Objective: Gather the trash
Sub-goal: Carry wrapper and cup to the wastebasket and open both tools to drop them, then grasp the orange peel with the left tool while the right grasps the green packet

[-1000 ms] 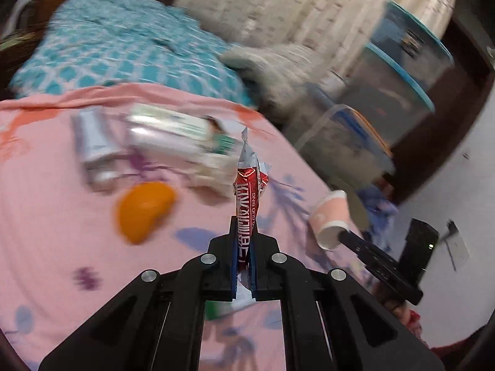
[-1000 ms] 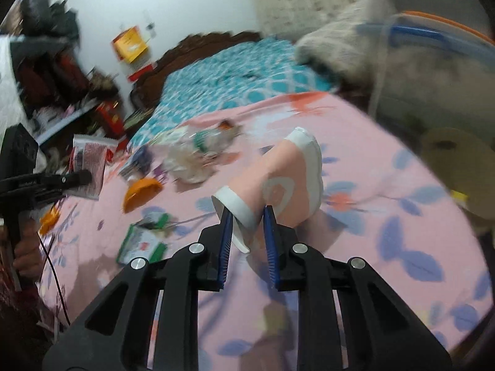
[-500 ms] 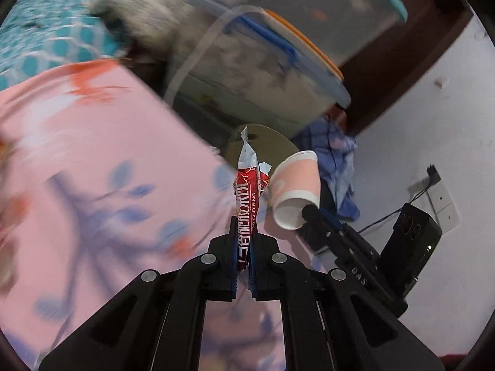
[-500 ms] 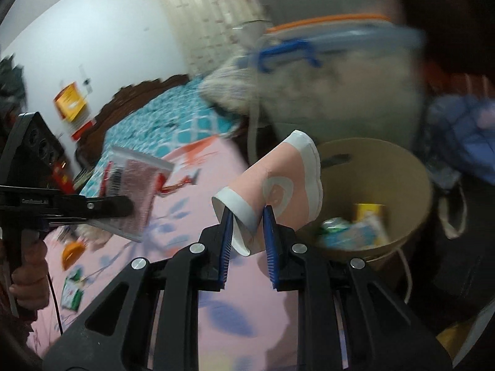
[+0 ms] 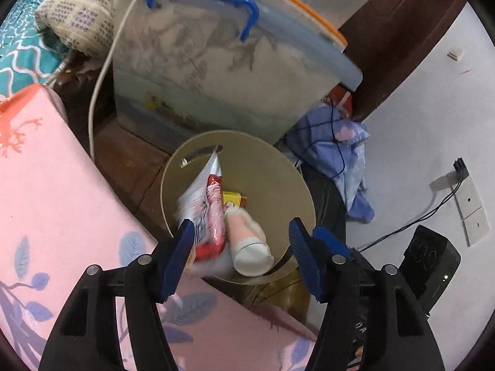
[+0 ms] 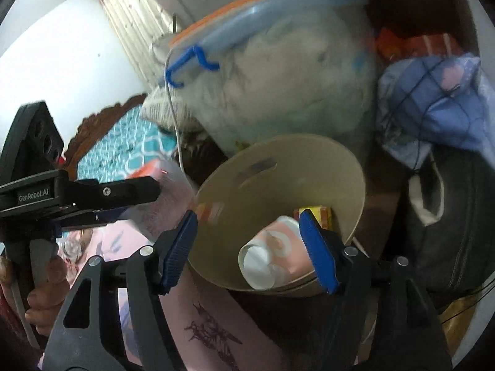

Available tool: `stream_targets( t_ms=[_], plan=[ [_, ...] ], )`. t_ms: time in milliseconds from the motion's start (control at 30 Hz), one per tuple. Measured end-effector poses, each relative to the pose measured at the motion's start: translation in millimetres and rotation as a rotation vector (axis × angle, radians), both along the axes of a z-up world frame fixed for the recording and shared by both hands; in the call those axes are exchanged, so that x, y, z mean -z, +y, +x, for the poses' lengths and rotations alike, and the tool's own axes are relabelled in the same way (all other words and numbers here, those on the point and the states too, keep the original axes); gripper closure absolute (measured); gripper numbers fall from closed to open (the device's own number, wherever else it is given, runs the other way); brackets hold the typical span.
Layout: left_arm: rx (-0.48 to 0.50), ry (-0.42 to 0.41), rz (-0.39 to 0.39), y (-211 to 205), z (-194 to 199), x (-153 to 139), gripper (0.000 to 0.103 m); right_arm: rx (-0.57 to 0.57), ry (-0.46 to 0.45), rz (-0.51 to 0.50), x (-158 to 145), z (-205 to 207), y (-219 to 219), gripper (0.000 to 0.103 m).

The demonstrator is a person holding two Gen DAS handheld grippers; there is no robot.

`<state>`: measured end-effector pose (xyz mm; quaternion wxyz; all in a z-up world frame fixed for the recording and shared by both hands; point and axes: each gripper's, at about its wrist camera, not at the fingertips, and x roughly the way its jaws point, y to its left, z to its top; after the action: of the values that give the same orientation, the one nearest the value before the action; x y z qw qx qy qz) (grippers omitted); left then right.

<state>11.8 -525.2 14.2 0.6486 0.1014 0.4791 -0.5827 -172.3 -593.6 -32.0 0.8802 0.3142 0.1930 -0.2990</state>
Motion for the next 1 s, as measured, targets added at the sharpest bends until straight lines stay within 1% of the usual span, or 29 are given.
stream_targets(
  t_ms=[67, 133, 233, 333, 400, 467, 500, 533, 600, 667, 700, 733, 800, 900, 1000],
  plan=[
    [-0.032, 0.017, -0.029, 16.7, 6.9, -10.8, 0.043, 0.012, -0.039, -0.005, -7.9, -6.4, 2.4, 0.034],
    [-0.063, 0.031, -0.084, 39.0, 12.9, -26.0, 0.043, 0.010, -0.094, 0.005, -19.0, -11.8, 9.1, 0.034],
    [-0.127, 0.044, -0.178, 84.6, 24.6, -52.5, 0.043, -0.026, -0.143, 0.004, -33.9, -10.2, 20.8, 0.034],
    [-0.242, 0.040, -0.271, 153.1, 46.6, -80.8, 0.043, -0.086, -0.183, 0.018, -48.5, 0.1, 37.4, 0.034],
    [-0.312, 0.038, -0.317, 194.9, 58.3, -96.8, 0.043, -0.132, -0.200, 0.031, -55.5, 9.7, 49.1, 0.034],
    [-0.426, 0.013, -0.367, 257.3, 74.3, -111.6, 0.043, -0.189, -0.208, 0.040, -61.5, 24.3, 65.4, 0.034],
    [-0.500, -0.010, -0.392, 295.7, 82.6, -118.6, 0.043, -0.212, -0.206, 0.044, -63.0, 31.1, 72.6, 0.034],
    [-0.568, -0.033, -0.404, 329.6, 88.1, -125.2, 0.043, -0.245, -0.202, 0.048, -64.8, 40.5, 83.0, 0.034],
    [-0.685, -0.074, -0.404, 382.9, 97.6, -131.6, 0.043, -0.308, -0.189, 0.051, -67.3, 60.2, 105.6, 0.034],
    [-0.817, -0.118, -0.371, 445.4, 105.4, -131.8, 0.043, -0.366, -0.173, 0.056, -68.0, 78.6, 128.7, 0.034],
    [-0.858, -0.132, -0.350, 465.5, 107.3, -130.8, 0.043, -0.401, -0.166, 0.063, -67.6, 88.4, 142.3, 0.034],
    [-0.927, -0.161, -0.303, 496.1, 107.5, -126.1, 0.043, -0.432, -0.159, 0.068, -66.7, 95.7, 155.5, 0.034],
    [-1.006, -0.205, -0.231, 533.6, 105.0, -119.1, 0.043, -0.494, -0.141, 0.079, -63.0, 111.4, 183.4, 0.034],
    [-1.138, -0.296, -0.073, 584.4, 96.7, -100.8, 0.043, -0.597, -0.092, 0.099, -52.7, 135.6, 230.2, 0.034],
    [-1.259, -0.409, 0.097, 629.5, 90.6, -84.5, 0.043, -0.688, -0.012, 0.097, -38.2, 157.9, 275.4, 0.034]
  ],
)
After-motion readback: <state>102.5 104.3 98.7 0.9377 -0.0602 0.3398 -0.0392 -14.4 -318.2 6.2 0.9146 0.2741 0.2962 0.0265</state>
